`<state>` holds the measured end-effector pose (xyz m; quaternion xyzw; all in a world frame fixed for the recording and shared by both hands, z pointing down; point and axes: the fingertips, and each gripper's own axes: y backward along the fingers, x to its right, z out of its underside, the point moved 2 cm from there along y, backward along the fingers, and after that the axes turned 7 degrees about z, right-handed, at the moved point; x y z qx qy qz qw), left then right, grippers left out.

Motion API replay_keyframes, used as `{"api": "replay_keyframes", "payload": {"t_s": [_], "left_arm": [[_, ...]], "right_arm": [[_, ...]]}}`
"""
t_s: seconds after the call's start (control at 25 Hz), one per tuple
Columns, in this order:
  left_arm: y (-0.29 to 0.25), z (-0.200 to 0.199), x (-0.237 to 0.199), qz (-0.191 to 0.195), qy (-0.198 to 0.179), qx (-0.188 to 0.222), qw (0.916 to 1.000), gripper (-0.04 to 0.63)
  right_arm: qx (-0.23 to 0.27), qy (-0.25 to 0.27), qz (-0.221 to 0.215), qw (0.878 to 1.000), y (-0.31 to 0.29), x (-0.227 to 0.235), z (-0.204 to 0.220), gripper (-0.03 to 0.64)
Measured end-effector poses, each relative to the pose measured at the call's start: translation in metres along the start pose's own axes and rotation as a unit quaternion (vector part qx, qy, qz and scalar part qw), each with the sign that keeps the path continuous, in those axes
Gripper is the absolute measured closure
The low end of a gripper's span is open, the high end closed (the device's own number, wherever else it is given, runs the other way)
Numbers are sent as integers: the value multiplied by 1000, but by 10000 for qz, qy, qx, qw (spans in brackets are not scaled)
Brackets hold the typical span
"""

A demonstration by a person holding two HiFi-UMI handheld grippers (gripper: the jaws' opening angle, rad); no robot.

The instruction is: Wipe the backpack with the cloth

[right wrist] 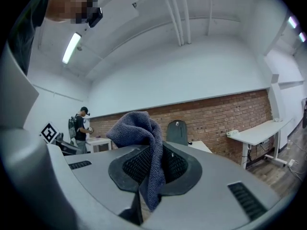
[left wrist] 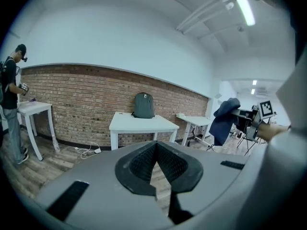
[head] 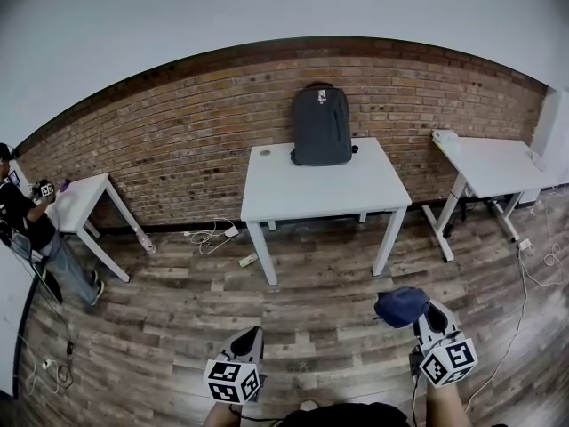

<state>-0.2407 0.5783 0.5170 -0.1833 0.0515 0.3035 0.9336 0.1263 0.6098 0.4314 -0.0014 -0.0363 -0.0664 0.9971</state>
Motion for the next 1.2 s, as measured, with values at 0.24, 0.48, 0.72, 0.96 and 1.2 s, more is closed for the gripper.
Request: {"api": "replay_keyframes", "payload": {"t_s": [0.24, 0.48, 0.72, 0.96, 1.2], "left_arm": [[-20, -15, 35, 127, 185, 112, 9997, 598], [-32, -5, 65, 154, -164, -175, 9996, 598], [-34, -6, 78, 136, -136, -121, 9997, 598], [-30, -4, 83, 97, -186, -184, 9996, 598], [-23, 6, 88, 105, -142, -279, 9995, 598]], "right_arm": [[-132, 154, 90, 9998, 13, 40, 3, 577], [-187, 155, 134, 9996, 27, 66, 8, 577], [-138, 142, 105, 9997, 29, 79, 8, 578], [-100, 191, 136, 9997, 33, 81, 8, 577], [-91, 15, 243, 9997, 49, 83, 11, 577]]}}
